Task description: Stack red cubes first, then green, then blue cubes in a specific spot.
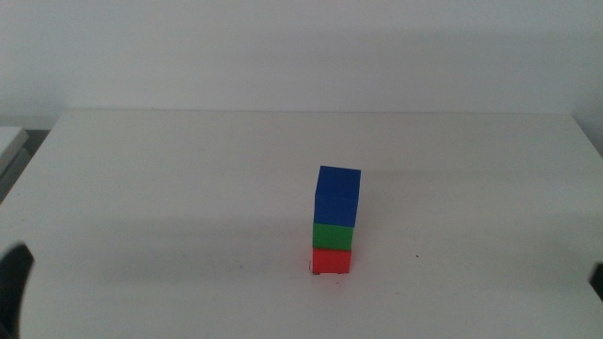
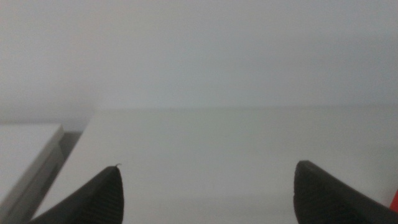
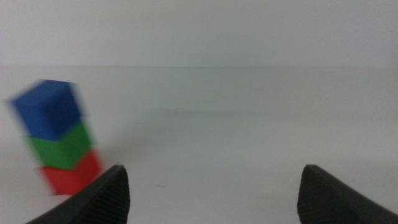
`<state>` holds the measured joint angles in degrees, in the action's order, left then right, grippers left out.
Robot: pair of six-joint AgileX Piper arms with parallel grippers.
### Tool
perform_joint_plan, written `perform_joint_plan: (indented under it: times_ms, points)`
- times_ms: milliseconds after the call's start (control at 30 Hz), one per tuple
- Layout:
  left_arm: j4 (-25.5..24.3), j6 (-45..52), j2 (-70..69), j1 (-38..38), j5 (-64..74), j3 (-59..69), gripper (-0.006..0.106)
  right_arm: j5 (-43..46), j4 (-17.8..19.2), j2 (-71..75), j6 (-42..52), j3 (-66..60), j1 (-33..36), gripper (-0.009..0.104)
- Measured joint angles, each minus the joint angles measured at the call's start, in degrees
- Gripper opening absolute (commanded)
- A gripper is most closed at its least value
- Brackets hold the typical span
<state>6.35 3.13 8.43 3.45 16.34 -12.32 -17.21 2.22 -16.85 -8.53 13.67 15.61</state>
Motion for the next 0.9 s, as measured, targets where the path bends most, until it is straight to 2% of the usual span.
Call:
perform_joint_plan:
  times_ms: [167,300,900]
  points:
    - [0.0,0.1,-7.5,0.0,-0.5,8.2,0.094,0.2,0.0,10.9,0.0,-8.4,-10.8,0.093]
    - [0.0,0.1,-8.1,0.0,-2.1,11.6,0.094,0.4,-0.1,16.1,0.0,-12.3,-16.3,0.093]
    - [-1.6,0.1,-8.2,0.0,-7.3,12.3,0.094,3.2,0.0,16.6,0.0,-13.5,-18.3,0.093]
